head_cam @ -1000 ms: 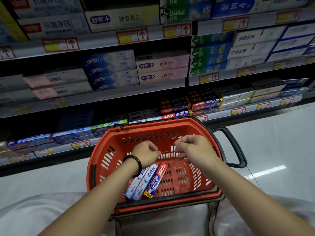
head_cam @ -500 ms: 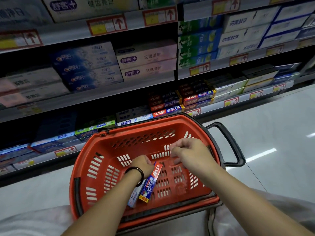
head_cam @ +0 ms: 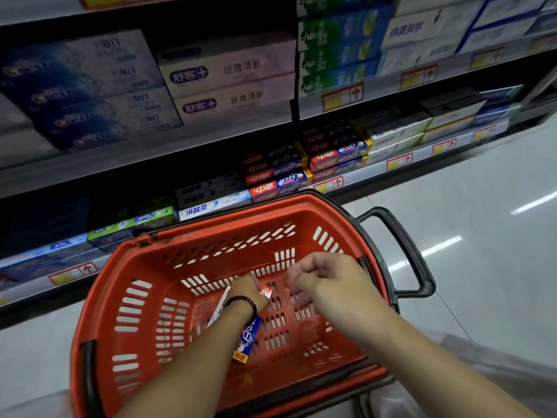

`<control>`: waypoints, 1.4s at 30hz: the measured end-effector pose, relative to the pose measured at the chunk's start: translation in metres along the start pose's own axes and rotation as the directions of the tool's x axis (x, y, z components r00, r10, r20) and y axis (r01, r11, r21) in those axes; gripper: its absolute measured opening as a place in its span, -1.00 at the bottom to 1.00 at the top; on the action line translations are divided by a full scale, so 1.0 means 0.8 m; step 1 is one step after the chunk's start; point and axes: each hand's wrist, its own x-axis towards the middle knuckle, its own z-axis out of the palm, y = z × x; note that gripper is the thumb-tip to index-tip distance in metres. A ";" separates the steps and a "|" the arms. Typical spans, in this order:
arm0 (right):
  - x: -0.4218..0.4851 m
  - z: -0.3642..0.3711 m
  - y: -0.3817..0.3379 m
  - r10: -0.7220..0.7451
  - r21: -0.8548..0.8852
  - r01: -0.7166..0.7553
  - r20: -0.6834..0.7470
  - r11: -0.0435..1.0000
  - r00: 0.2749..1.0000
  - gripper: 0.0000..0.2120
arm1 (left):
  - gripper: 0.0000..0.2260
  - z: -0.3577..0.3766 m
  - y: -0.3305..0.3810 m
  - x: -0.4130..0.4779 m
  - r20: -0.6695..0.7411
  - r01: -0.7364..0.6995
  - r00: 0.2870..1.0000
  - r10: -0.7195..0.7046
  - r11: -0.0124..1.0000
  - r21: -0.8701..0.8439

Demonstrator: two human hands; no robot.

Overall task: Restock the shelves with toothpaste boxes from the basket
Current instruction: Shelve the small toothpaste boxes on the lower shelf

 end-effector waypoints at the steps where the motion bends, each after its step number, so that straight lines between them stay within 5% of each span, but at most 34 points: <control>1: 0.000 -0.002 -0.002 0.003 0.007 -0.003 0.005 1.000 1.000 -0.88 | -0.78 0.005 0.001 0.005 -0.003 -0.006 1.000 0.006 1.000 0.020; 6: 0.003 -0.006 -0.007 0.021 0.031 -0.022 0.018 0.999 1.000 -0.89 | -0.48 0.028 0.007 0.027 -0.042 -0.013 0.999 0.018 0.994 0.105; 13: 0.003 -0.004 -0.016 -0.002 0.075 -0.003 0.077 0.997 0.997 -0.82 | -0.49 0.150 -0.071 0.142 -0.092 0.039 0.995 -0.029 0.994 0.107; 23: 0.007 -0.012 -0.020 0.037 0.062 -0.039 0.030 0.997 0.999 -0.85 | -0.57 0.047 0.007 0.024 -0.140 0.037 0.990 0.001 0.963 0.267; 42: 0.008 -0.020 -0.025 0.004 0.118 -0.005 0.002 0.993 1.000 -0.87 | -0.61 0.021 0.008 0.003 -0.148 -0.077 0.985 0.092 0.992 0.104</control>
